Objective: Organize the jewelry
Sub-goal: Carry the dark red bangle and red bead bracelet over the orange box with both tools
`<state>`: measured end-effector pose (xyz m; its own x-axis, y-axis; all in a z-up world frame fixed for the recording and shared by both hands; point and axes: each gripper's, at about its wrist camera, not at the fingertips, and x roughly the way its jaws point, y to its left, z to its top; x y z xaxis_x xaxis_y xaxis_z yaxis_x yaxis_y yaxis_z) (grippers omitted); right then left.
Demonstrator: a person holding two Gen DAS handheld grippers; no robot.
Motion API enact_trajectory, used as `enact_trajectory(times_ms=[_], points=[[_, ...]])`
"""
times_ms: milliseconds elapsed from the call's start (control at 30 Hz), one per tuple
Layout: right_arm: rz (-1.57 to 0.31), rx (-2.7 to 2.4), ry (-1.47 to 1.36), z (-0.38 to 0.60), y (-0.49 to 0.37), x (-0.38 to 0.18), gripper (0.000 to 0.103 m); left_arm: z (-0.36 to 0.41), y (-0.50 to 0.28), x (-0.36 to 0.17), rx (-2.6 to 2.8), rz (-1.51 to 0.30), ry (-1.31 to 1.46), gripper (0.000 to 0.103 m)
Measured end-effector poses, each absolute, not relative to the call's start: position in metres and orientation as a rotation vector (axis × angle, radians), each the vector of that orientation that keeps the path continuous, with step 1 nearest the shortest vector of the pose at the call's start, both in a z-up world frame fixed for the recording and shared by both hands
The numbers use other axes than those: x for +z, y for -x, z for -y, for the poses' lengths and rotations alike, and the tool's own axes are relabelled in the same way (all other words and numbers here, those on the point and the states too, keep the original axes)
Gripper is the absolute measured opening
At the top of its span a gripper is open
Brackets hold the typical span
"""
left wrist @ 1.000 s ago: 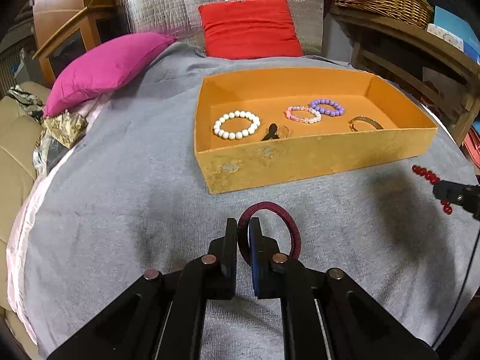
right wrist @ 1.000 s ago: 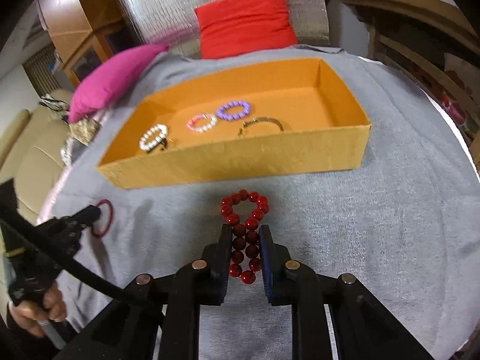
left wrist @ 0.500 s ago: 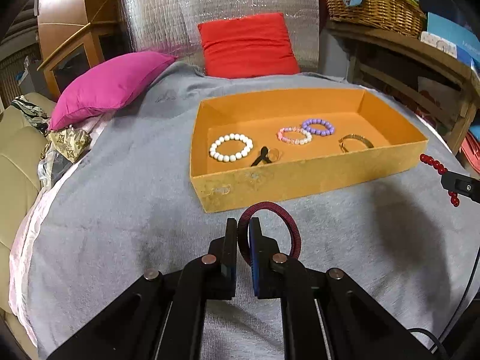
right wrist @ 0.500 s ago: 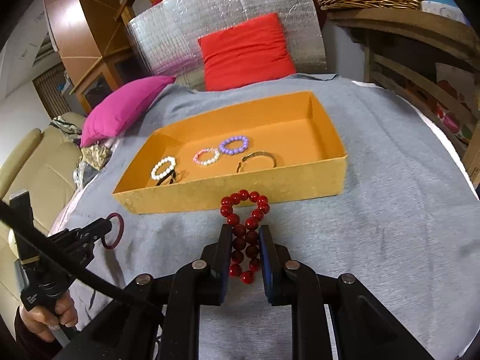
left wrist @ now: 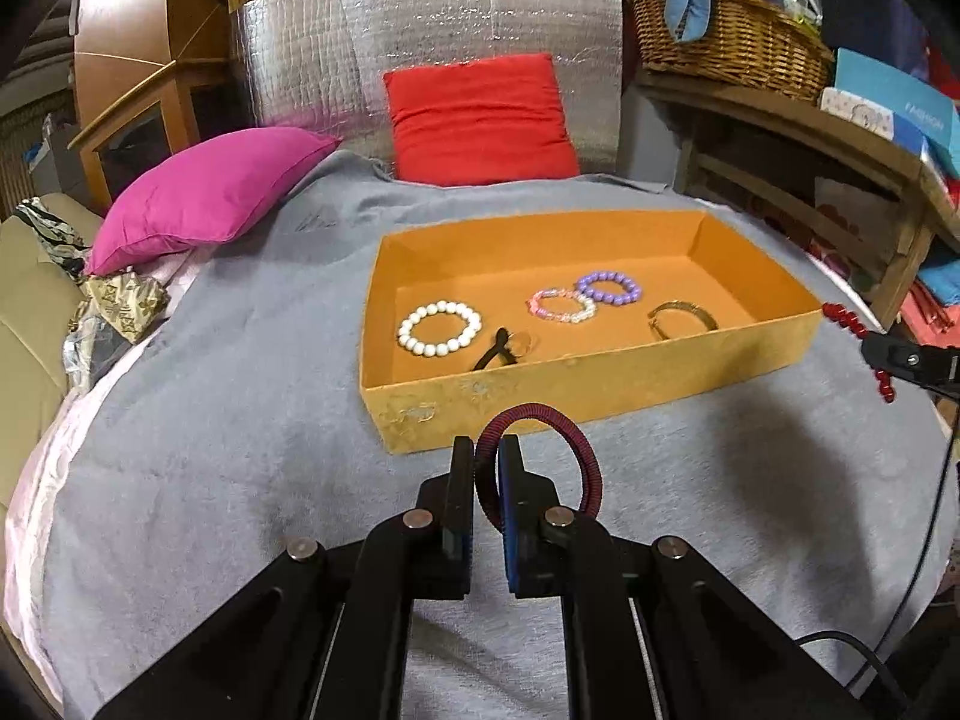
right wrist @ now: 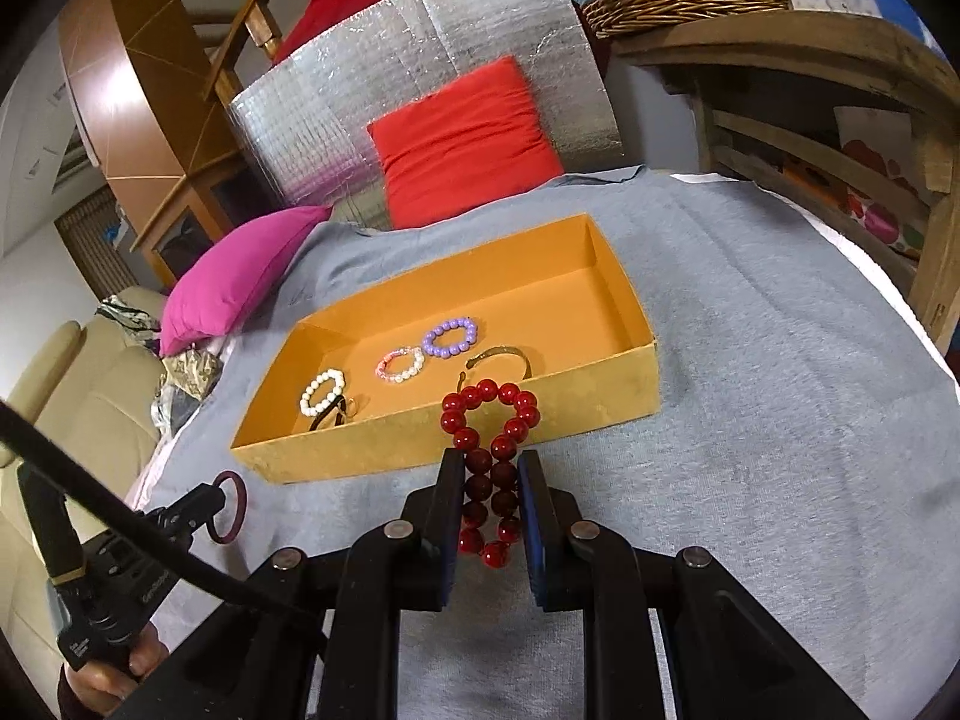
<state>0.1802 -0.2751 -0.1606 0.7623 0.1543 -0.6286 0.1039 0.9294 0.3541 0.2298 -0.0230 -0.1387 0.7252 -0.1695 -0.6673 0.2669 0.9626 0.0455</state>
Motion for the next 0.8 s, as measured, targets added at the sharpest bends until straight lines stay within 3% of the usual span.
enact_trajectory(times_ms=[600,800], points=[[-0.660,0.033,-0.426,0.272,-0.191,-0.154,0.019,0.021,-0.231,-0.125,-0.319,-0.683,-0.061,0.008],[-0.598,0.008,-0.421,0.283,-0.212,-0.140,0.019,0.036,-0.248,-0.096,-0.319,-0.660,-0.024,0.008]])
